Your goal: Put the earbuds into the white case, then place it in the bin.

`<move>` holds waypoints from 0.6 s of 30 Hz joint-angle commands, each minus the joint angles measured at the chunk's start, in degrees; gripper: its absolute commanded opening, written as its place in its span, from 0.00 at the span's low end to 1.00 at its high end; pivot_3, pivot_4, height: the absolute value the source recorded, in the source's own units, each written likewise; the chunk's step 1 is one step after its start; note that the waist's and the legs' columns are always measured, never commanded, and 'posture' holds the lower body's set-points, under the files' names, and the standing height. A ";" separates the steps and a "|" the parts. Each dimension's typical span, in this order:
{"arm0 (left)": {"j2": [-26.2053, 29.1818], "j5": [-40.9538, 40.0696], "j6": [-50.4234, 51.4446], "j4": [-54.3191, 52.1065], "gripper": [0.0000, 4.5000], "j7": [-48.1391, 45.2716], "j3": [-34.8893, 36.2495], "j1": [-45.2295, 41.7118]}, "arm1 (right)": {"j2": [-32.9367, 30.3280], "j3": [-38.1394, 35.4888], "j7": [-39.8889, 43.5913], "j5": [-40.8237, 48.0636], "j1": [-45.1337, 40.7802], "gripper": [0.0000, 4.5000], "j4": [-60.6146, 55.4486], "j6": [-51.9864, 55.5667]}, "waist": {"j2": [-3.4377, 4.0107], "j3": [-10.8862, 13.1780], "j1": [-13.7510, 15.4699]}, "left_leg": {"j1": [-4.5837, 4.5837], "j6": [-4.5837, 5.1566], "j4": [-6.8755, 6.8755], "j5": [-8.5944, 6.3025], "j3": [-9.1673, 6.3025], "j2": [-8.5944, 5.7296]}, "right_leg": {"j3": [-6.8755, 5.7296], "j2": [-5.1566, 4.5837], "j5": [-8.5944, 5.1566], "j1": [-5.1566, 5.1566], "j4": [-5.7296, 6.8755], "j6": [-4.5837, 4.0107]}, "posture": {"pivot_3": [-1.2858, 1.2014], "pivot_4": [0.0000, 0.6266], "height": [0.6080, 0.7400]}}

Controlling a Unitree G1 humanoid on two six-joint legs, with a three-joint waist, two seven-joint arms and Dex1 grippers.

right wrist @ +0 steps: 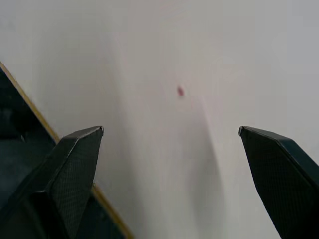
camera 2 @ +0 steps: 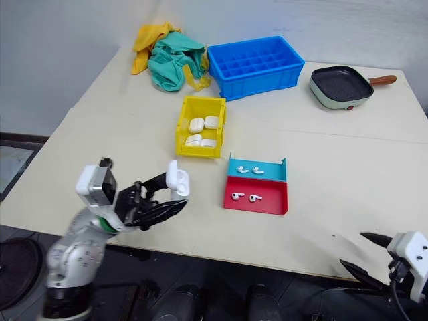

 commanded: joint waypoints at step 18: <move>0.53 7.11 -20.82 12.99 0.62 -9.69 -1.11 3.94 | -14.45 42.07 -12.59 10.58 -63.47 0.91 -25.21 45.20 | 0.05 0.04 -0.91 | -0.91 -0.13 0.24 0.03 -0.19 0.35 | -0.23 0.15 0.08 -0.88 0.07 -0.04 | 0.52 0.24 1.00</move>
